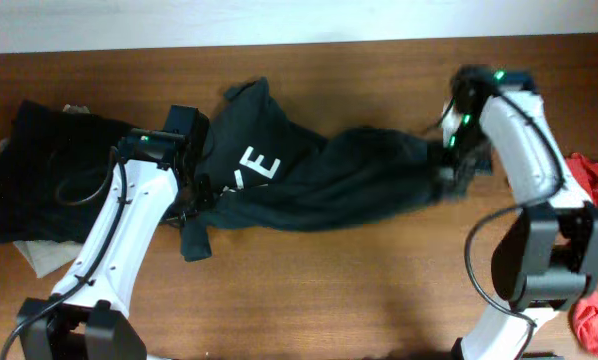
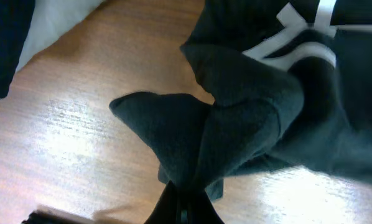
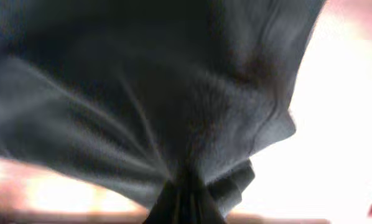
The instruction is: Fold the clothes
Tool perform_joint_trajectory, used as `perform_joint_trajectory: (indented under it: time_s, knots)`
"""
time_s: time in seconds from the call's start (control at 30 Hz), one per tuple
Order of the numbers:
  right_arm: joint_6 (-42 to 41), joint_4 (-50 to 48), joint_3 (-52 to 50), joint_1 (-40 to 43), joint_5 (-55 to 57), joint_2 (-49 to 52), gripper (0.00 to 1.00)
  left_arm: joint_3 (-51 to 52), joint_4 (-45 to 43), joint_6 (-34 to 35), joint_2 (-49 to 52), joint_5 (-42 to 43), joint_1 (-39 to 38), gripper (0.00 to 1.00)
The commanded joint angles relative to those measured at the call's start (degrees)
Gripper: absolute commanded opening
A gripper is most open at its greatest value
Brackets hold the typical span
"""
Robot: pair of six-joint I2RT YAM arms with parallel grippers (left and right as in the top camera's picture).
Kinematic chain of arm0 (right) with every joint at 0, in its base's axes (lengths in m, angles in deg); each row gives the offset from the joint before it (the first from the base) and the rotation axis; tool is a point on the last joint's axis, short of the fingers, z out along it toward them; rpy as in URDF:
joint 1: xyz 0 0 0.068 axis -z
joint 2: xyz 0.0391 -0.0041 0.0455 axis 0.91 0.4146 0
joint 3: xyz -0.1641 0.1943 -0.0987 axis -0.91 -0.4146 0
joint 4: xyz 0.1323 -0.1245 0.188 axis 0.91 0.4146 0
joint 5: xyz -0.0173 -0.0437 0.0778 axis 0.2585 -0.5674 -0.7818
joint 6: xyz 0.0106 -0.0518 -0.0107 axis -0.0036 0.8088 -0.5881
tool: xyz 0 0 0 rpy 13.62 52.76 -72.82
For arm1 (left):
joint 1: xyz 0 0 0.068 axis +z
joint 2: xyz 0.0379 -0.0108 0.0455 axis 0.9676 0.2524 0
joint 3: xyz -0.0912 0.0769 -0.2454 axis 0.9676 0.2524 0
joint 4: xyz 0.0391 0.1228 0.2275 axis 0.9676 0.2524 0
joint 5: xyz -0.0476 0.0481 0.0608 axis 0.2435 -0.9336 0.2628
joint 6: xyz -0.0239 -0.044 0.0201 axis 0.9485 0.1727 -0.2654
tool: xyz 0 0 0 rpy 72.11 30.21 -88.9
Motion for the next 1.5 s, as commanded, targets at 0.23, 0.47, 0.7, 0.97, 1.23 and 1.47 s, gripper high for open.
perform_joint_trajectory:
  time_s: [0.23, 0.47, 0.7, 0.97, 1.23, 1.47]
  knots:
    - [0.7, -7.8, 0.6, 0.2, 4.3, -0.3, 0.72, -0.6, -0.3, 0.7, -1.0, -1.2, 0.3, 0.00]
    - [2.4, -30.8, -17.8, 0.1, -6.4, -0.3, 0.66, -0.6, -0.3, 0.8, -1.0, -1.2, 0.3, 0.00]
    - [2.2, -47.3, -25.8, 0.0, -11.2, -0.2, 0.61, -0.6, -0.4, 0.8, -1.0, -1.2, 0.3, 0.00]
    - [2.2, -40.7, -24.2, -0.1, -11.1, -0.9, 0.04, -0.6, -0.3, 0.7, -1.0, -1.2, 0.3, 0.00]
    - [2.2, 3.7, 20.1, 2.9, 1.4, -5.2, 0.04, -0.6, -0.3, 0.7, -1.0, -1.2, 0.3, 0.00]
    - [1.5, 5.2, 19.5, 3.0, 7.3, -4.8, 0.04, -0.6, -0.3, 0.7, -1.0, -1.2, 0.3, 0.00]
